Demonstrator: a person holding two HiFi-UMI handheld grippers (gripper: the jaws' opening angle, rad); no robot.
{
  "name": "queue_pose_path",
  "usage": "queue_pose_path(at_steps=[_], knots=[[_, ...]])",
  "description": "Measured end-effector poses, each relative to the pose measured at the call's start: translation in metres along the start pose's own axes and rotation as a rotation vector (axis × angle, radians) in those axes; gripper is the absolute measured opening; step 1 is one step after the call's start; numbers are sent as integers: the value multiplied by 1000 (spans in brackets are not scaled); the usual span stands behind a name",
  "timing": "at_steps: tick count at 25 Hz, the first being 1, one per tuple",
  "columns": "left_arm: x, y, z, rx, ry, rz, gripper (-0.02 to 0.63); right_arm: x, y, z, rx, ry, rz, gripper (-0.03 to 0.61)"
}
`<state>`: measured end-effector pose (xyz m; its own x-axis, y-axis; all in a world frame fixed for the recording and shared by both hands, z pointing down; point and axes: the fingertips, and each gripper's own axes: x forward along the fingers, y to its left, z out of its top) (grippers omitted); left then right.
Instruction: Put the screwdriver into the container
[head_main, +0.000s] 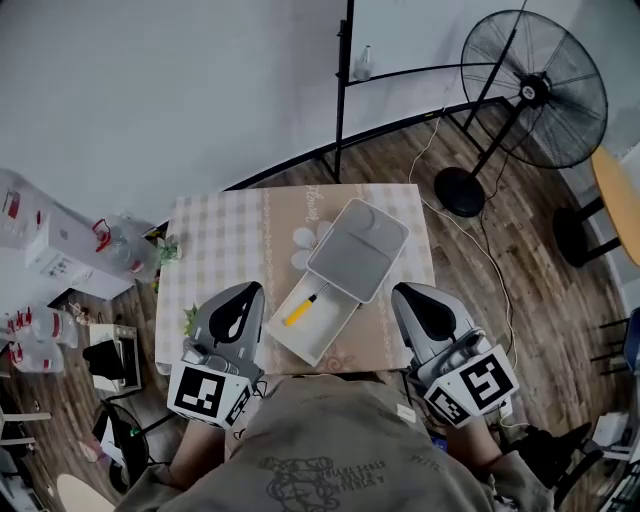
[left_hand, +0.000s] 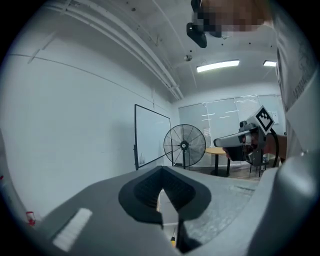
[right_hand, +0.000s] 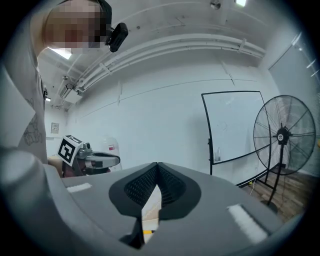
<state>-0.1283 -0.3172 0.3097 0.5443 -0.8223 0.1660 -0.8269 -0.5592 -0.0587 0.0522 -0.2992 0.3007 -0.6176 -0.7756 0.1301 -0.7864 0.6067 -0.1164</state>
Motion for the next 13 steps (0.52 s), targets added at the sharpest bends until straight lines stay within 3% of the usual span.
queue_pose_path(at_steps=[5,13], knots=[[-3,10,-1,-36,-10,25,1,1,-2,3,18,-19,-10,27],[-8,13,-3,-13,-1,11,1,10,4,-5,5,6,-13,26]])
